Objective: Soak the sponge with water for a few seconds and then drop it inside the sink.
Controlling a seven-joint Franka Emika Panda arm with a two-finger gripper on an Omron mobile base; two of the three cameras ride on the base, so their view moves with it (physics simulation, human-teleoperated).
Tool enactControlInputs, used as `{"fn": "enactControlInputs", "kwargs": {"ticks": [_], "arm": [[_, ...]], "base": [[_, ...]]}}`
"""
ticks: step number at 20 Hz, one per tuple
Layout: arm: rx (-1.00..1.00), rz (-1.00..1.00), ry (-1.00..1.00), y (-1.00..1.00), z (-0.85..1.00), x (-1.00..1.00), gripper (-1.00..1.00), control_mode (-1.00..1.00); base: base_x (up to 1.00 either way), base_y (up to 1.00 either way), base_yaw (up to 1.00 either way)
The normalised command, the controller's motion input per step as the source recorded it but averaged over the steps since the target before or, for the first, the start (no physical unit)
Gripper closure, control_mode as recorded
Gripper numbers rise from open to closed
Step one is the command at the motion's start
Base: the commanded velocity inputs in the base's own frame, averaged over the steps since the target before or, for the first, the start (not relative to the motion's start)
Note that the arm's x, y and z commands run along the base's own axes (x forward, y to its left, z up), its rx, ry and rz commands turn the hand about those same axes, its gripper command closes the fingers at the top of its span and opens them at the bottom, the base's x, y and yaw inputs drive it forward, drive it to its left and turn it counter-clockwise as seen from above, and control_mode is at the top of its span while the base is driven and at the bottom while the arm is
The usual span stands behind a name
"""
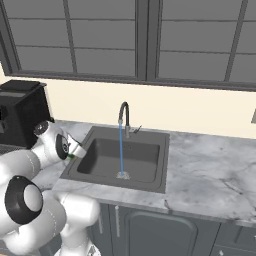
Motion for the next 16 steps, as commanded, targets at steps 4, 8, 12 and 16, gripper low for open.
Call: {"fn": "enactControlInputs", "kwargs": {"ticks": [4, 8, 12, 16], "arm": [[0.0, -0.14, -0.02, -0.16, 0.14, 0.0, 1.0, -1.0], [0.0, -0.05, 0.0, -0.39, 0.17, 0.0, 1.0, -1.0], [0.0, -0.01, -0.02, -0.47, 0.09, 0.0, 1.0, -1.0], [0.0, -0.01, -0.04, -0.49, 0.0, 0.0, 1.0, -1.0]], "base": [[0.0, 0.0, 0.0], [0.0, 0.0, 0.0], [0.0, 0.0, 0.0], [0.0, 0.0, 0.0]]}}
